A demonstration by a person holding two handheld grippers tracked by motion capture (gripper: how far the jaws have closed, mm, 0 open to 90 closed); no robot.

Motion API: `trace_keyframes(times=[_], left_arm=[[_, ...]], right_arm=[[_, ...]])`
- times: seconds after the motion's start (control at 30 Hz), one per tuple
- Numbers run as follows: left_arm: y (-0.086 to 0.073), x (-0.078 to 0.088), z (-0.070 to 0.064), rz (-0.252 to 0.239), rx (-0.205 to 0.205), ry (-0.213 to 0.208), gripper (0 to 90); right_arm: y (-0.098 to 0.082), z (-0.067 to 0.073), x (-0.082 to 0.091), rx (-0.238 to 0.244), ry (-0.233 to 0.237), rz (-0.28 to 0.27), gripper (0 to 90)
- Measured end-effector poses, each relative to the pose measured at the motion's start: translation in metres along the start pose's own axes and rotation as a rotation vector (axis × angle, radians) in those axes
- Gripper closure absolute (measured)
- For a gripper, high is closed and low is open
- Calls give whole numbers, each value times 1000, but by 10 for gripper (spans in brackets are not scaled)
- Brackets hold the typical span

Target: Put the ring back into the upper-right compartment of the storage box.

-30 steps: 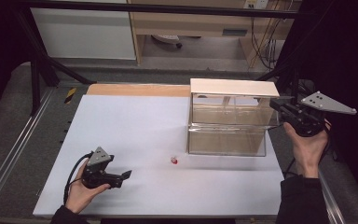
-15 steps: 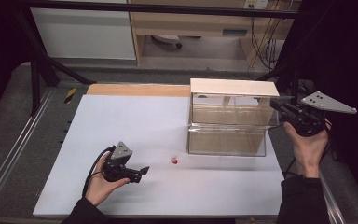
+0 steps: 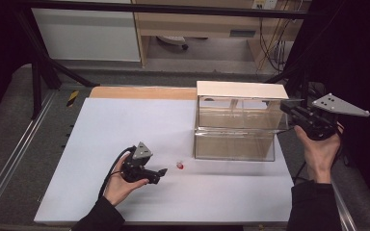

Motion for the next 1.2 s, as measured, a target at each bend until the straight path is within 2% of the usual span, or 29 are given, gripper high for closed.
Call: trace_keyframes(times=[0.3,0.5,0.73,0.9,1.17,1.2], left_arm=[[13,-16,-10,11,-10,-13,227],[21,-27,-20,14,-6,-37,284],[26,-41,-26,28,-15,-41,400],[28,-50,-30,30,-6,-47,497],[25,-57,-35,62,-30,-61,635],[24,-57,-35,66,-32,-64,673]], right_arm=[[0,0,0,2,2,0,900],[1,0,0,5,2,0,900],[1,0,1,8,4,1,900],[1,-1,1,9,6,2,900],[1,-1,1,10,7,1,900],[1,-1,1,11,7,3,900]])
Point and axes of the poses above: each handheld gripper's, and its own axes: x roughly backward along the jaws, y roughly out of its top, z roughly to its left, the point moved 9 cm from there along -x, roughly forward along the jaws, and after that the axes turned 10 degrees about y, right-handed, at the moved point
